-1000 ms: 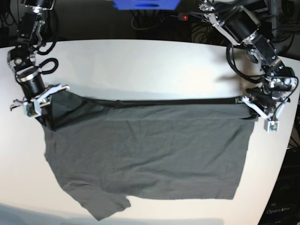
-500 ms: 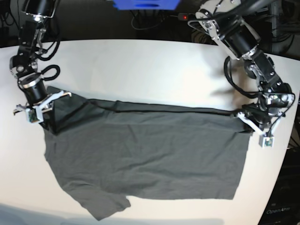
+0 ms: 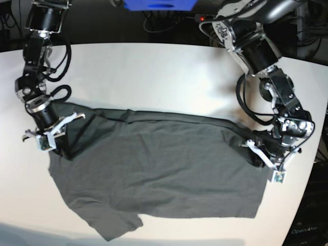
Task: Fold the T-shirt properly
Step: 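Lift the side edge with both grippers and fold it over the shirt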
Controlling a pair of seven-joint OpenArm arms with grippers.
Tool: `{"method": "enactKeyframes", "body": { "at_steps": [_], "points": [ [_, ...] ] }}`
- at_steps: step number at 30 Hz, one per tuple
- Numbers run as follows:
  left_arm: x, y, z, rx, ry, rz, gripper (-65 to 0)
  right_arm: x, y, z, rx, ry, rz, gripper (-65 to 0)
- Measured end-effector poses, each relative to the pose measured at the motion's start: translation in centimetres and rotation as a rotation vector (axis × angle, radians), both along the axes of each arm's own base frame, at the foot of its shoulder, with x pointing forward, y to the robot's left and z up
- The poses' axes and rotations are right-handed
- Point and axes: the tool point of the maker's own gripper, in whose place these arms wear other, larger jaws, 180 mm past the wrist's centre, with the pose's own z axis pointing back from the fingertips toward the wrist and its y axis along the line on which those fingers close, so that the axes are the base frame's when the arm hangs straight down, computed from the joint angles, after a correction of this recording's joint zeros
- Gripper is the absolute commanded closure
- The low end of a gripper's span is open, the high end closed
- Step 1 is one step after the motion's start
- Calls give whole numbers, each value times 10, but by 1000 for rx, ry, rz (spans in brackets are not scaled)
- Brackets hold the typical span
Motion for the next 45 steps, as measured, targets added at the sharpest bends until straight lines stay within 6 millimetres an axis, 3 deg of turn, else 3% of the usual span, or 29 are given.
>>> {"method": "enactKeyframes", "body": {
  "at_steps": [4, 9, 15, 31, 41, 45],
  "points": [
    [-2, 12, 1, 29, 12, 14, -26, 6, -9, -17, -42, 50, -15, -7],
    [1, 15, -4, 6, 18, 9, -26, 15, -9, -16, -37, 43, -19, -7],
    [-14, 47, -24, 3, 84, 83, -26, 13, -7, -19, -32, 52, -21, -7],
    [-6, 45, -16, -2, 62, 78, -26, 18, -8, -24, -45, 98, -37, -7],
    [-3, 46, -13, 4, 56, 73, -26, 37, 1, -13, -24, 98, -50, -7],
    [-3, 46, -13, 4, 57, 73, -26, 49, -1, 0, -24, 71, -57, -7]
  ]
}}
